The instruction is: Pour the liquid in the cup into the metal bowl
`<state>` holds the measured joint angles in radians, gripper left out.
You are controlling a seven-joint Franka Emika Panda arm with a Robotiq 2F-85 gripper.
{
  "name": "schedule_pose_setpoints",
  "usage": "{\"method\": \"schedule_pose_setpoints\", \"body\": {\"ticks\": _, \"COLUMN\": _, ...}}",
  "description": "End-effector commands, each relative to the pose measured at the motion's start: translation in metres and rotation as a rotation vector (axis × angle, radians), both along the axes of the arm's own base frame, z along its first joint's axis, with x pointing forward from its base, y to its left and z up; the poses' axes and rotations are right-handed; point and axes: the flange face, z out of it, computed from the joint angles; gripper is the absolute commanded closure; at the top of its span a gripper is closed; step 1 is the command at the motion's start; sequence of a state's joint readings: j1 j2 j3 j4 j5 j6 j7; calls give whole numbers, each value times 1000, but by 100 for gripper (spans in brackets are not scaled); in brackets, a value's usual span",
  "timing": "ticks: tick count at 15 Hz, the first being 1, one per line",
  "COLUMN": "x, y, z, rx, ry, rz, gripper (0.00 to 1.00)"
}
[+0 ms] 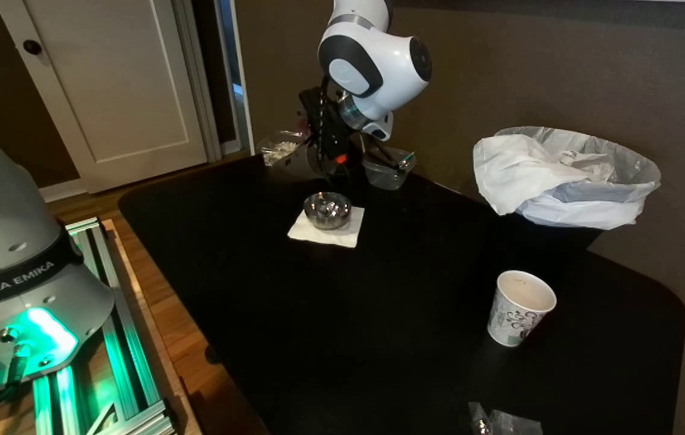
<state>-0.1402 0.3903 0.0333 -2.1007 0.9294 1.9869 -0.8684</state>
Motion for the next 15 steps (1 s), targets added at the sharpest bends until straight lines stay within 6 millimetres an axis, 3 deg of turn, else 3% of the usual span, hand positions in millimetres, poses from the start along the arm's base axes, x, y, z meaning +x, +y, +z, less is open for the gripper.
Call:
{"method": "schedule_pose_setpoints", "body": {"ticks": 1, "x": 3, "y": -10, "z": -16, "rx": 77, "ry": 48, "rz": -37, "gripper": 99}}
{"method": "schedule_pose_setpoints", "body": {"ticks": 9, "x": 0, "y": -15, "z": -39, "rx": 171, "ry": 95, "rz": -92, "gripper": 99}}
{"method": "schedule_pose_setpoints", "body": {"ticks": 15, "x": 1, "y": -36, "z": -47, "rx": 242, "ry": 128, "rz": -143, "gripper": 99}}
